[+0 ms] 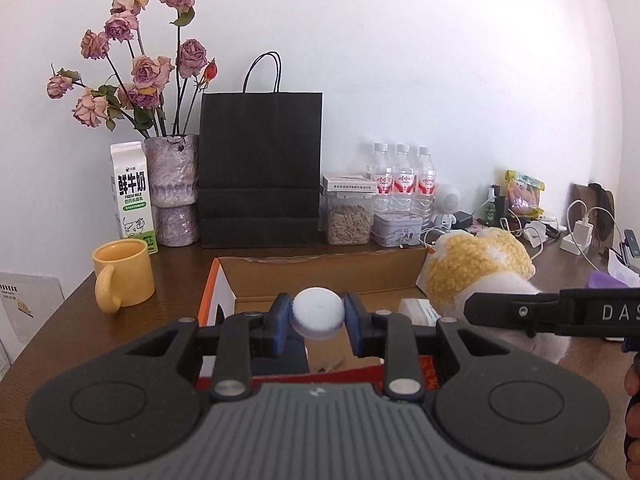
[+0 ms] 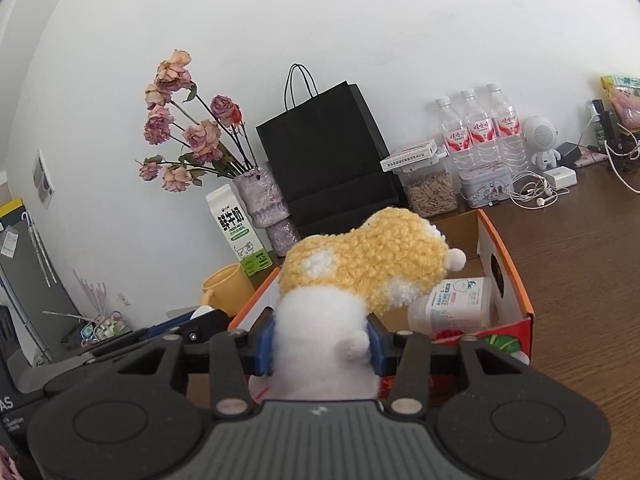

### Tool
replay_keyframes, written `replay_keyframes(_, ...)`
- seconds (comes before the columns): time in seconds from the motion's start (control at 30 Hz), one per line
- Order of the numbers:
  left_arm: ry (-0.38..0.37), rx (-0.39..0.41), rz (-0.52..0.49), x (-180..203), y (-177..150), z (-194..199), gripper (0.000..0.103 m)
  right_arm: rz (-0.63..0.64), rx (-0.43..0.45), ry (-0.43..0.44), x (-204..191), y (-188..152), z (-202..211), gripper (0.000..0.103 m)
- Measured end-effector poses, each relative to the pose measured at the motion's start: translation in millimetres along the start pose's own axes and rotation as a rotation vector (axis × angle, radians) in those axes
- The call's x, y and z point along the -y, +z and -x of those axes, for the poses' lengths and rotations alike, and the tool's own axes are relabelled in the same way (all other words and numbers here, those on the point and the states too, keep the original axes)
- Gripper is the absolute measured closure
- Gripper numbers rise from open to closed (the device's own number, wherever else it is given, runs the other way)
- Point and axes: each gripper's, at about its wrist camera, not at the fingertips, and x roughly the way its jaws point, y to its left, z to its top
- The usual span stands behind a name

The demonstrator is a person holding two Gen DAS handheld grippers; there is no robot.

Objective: Organize objects
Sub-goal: 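Carry the sheep and white cap into the cardboard box and open both grippers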

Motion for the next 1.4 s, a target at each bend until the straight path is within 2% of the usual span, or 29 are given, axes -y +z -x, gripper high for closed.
replay_keyframes(0.23,0.025,-0.001,0.052,-10,17,-43,0.073,0.008,-0.007,0.01,-4,24,-52,0.059)
replay_keyframes(0.47,0.059,-0.019,0.098,-24,19,-84,0.073,0.008,-0.046,-0.031,6,31,-109,0.059)
replay_keyframes(0.8,0.062,-0.071,0.132,-36,7,-108,0.073,0.067,-0.118,-0.061,11,16,-137,0.058)
replay_keyframes(0.83,0.07,-0.071,0.131,-36,7,-108,0.066,0.071,-0.125,-0.07,12,15,-138,0.055)
replay_keyframes(0.87,0.081,-0.073,0.13,-36,7,-107,0.046,0.074,-0.131,-0.085,12,14,-139,0.051)
replay_keyframes(0.9,0.094,-0.068,0.129,-35,6,-104,0.034,0.077,-0.136,-0.104,13,13,-139,0.046)
replay_keyframes(0.93,0.108,-0.053,0.124,-34,6,-101,0.016,0.078,-0.135,-0.119,14,12,-138,0.034)
replay_keyframes(0.97,0.118,-0.035,0.117,-33,7,-98,0.007,0.077,-0.127,-0.128,15,12,-137,0.02)
replay_keyframes(1.03,0.12,-0.006,0.112,-32,8,-92,0.0,0.078,-0.106,-0.141,17,12,-133,0.012)
replay_keyframes(1.4,0.106,0.005,0.14,-33,8,-85,0.0,0.113,-0.073,-0.153,12,13,-123,0.01)
